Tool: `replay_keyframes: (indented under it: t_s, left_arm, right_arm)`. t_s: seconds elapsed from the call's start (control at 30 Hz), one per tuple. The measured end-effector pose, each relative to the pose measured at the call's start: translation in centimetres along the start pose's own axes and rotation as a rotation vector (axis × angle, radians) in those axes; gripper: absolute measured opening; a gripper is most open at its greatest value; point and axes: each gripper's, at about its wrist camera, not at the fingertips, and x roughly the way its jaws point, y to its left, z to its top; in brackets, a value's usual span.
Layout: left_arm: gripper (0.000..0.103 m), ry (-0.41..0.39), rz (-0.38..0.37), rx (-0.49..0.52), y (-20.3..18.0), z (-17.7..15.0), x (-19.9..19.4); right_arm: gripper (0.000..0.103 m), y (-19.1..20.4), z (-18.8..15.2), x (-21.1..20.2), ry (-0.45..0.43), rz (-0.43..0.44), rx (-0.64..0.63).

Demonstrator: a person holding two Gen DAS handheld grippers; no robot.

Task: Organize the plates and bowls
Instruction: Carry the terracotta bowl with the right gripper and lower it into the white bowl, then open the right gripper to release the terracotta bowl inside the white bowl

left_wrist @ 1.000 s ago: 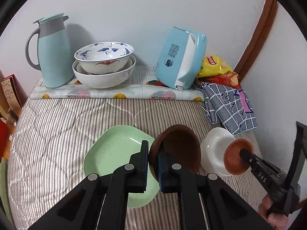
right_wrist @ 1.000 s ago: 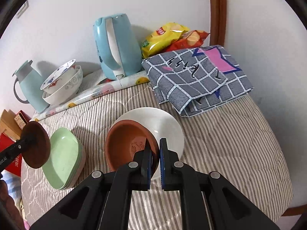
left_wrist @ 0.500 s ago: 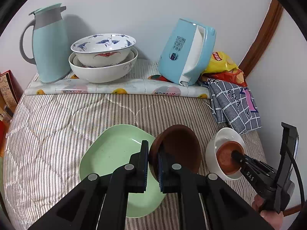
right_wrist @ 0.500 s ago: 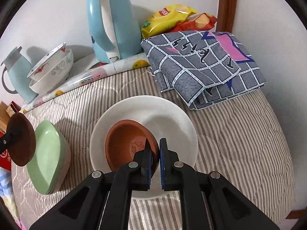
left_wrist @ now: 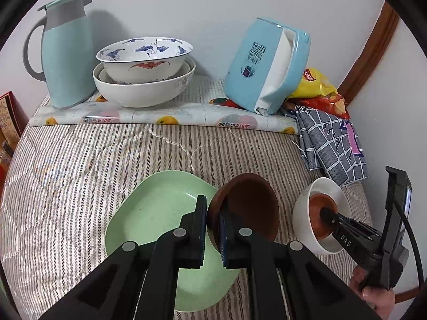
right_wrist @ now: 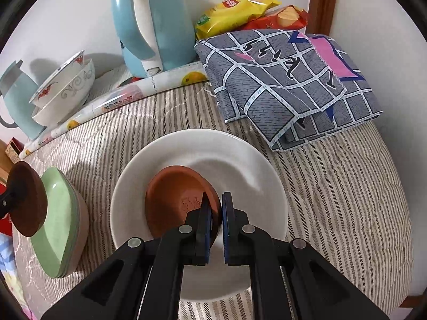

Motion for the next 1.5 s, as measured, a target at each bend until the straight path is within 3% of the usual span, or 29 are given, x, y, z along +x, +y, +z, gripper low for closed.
replay_keyframes:
  t_s: [0.5, 0.63, 0.73, 1.03, 1.5]
  left_arm:
    - [0.009, 0.004, 0.007, 0.012, -0.1, 0.5, 0.4]
    - [0.009, -0.001, 0.007, 0.015, -0.4, 0.5, 0.1]
    - [0.009, -0.009, 0.007, 0.018, -0.4, 0.5, -0.2]
    - [0.009, -0.018, 0.007, 0.015, -0.7, 0.3, -1.1]
    - [0.009, -0.057, -0.01, 0.037, -4.0, -0.9, -4.2]
  right_arm:
    - [0.018, 1.4, 0.2, 1.3, 0.018, -0.11, -0.117]
    - [0.023, 1.4, 0.4, 1.4, 0.022, -0.102, -0.127]
    - [0.034, 1.5, 0.3, 1.2, 0.012, -0.104, -0.14]
    - [0.038, 1.2, 0.0, -0.4, -0.015, -0.054, -0.115]
    - [0.04, -1.0, -1.3, -7.4, -0.156, 0.001, -0.076]
